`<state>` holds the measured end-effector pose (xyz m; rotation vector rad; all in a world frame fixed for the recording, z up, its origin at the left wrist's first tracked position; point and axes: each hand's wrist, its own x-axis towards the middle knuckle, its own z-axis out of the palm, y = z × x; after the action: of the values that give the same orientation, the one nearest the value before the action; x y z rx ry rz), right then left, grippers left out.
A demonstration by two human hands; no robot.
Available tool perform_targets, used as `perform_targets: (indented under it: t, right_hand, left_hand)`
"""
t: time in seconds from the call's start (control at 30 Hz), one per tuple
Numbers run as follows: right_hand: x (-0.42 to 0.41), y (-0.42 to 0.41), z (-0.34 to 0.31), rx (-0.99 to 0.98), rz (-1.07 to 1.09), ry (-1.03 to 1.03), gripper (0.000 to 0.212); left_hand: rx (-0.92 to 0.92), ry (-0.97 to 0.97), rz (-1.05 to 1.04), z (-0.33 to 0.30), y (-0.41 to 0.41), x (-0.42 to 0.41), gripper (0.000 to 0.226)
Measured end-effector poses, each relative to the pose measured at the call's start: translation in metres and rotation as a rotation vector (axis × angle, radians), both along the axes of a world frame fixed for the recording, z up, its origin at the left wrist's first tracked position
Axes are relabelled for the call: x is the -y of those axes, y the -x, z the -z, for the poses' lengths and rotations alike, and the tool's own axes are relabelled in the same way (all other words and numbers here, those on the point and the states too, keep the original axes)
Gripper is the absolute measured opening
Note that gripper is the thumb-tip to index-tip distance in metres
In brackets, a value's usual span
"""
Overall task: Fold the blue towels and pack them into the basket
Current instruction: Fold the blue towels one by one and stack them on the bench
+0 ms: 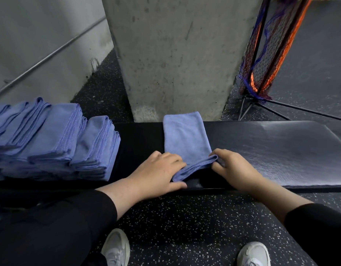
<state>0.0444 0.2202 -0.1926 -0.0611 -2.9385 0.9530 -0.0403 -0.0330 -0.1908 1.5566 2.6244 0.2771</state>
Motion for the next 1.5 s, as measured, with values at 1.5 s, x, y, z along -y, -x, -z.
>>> perform_targets:
  t: [1.5]
  right_hand:
    - [0.029,0.011,0.001,-0.290,-0.098,-0.359,0.042]
  left_hand:
    - [-0.048,0.085,-0.069,0.004,0.023,-0.021,0.057]
